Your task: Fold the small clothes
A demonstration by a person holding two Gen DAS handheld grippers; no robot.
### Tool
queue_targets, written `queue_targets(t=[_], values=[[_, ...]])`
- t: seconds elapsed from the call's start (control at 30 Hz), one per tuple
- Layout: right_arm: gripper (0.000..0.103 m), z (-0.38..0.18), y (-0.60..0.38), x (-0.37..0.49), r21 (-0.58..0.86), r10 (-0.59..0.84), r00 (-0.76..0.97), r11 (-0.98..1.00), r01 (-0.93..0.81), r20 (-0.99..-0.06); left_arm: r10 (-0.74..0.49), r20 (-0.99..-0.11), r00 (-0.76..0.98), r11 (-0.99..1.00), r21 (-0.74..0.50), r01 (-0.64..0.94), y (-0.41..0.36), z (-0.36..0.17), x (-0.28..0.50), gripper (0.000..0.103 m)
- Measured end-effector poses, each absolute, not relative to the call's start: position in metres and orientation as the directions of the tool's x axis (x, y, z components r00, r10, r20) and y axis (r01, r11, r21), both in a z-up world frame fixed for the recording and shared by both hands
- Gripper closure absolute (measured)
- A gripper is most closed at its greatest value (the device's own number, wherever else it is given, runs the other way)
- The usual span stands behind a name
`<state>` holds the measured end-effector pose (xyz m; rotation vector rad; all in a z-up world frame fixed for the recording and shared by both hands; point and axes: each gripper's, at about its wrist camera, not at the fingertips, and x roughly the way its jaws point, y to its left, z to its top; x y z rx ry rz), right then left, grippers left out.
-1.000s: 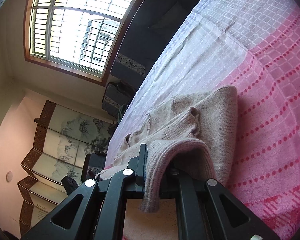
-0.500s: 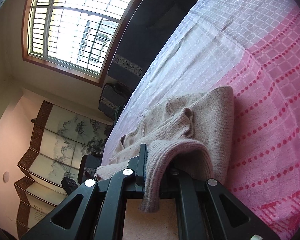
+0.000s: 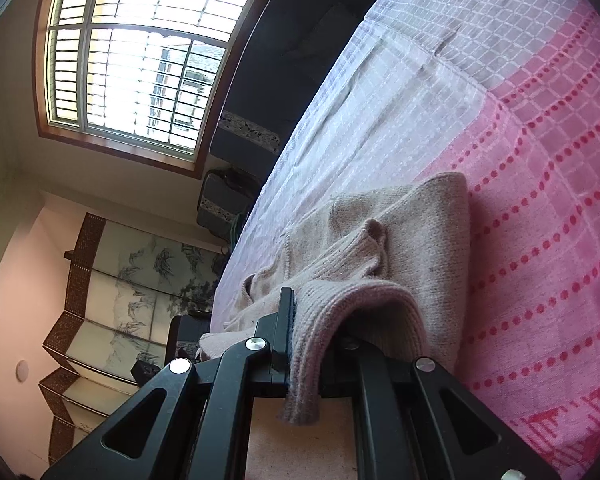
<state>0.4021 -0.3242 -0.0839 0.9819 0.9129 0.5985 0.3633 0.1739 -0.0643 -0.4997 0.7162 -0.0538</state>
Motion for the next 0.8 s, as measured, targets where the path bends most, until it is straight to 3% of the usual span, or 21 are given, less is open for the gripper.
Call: queue_targets(t=[0.23, 0.53, 0.63, 0.8], values=[[0.093, -0.086, -0.324, 0.406, 0.896, 0.776, 0.509, 0.444, -0.02, -0.373, -0.255, -0.617, 0.745, 0.843, -0.519, -0.142, 0.181, -0.063, 0.372, 0.092], [0.093, -0.094, -0.329, 0.407, 0.912, 0.782, 0.515, 0.411, 0.0, -0.352, -0.259, -0.604, 0.754, 0.803, -0.569, -0.18, 0.193, -0.062, 0.373, 0.077], [0.093, -0.097, -0.331, 0.408, 0.922, 0.788, 0.515, 0.386, 0.014, -0.337, -0.238, -0.574, 0.783, 0.787, -0.587, -0.191, 0.201, -0.056, 0.367, 0.041], [0.089, -0.099, -0.335, 0.408, 0.934, 0.794, 0.521, 0.356, 0.02, -0.314, -0.194, -0.541, 0.818, 0.797, -0.574, -0.191, 0.206, -0.046, 0.358, 0.038]])
